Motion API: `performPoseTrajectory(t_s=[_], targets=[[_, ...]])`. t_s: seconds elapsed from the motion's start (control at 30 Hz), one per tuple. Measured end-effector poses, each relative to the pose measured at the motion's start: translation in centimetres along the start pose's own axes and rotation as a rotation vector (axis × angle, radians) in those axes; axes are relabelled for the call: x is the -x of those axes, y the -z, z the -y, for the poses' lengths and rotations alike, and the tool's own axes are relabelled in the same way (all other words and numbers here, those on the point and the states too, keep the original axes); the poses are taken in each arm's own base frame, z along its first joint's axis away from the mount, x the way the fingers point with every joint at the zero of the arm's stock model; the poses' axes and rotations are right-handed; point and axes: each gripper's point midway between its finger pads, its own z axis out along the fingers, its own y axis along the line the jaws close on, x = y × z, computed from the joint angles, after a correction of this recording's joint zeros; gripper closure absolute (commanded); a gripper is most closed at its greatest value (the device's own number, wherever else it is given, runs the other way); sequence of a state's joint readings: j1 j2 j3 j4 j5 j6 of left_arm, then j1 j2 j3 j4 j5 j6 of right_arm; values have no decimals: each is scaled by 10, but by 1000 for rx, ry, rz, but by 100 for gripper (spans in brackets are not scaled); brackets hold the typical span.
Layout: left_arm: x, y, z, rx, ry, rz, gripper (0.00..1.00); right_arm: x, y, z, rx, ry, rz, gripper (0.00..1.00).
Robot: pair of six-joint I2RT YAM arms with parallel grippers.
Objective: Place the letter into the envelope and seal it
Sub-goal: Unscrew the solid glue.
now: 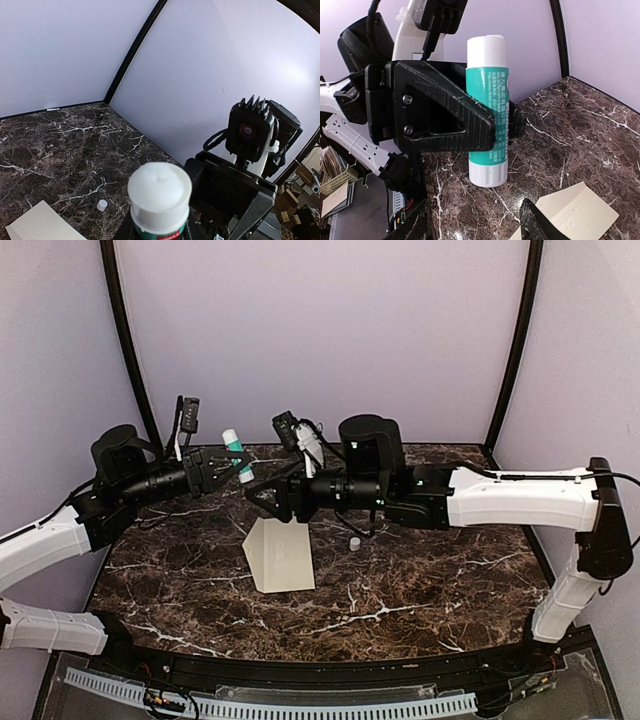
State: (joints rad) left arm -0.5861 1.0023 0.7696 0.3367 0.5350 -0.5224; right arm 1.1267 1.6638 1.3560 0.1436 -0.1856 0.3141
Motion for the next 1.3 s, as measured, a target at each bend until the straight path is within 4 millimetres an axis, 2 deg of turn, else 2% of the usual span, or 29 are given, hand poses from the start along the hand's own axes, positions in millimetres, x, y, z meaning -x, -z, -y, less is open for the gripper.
performPoseTrajectory(t_s=[0.23,0.4,0.57,0.67,0.8,0.93,1.13,1.3], targets=[[-3,-4,-12,38,70,5,100,-10,-22,17,-114,15,-52,56],[-8,-7,-16,41,100,-6,100,-19,-30,28,-163,15,-86,55],[-9,-8,-16,34,106,-9,100,-13,-35,31,-187,21,-75,56],[-10,-8,-16,32,108,-13,100,-7,-36,31,-188,29,-63,64],[-11,-9,-16,30,110,-17,100,-6,-37,29,-177,37,-58,84],[-10,-9,-17,29,108,-13,100,-7,-37,25,-157,30,-62,95],[-13,-9,-10,-11,103,-36,100,-10,-31,19,-66,18,-29,97],[-14,-7,9,-118,66,-60,100,-8,-21,4,57,8,-10,97]])
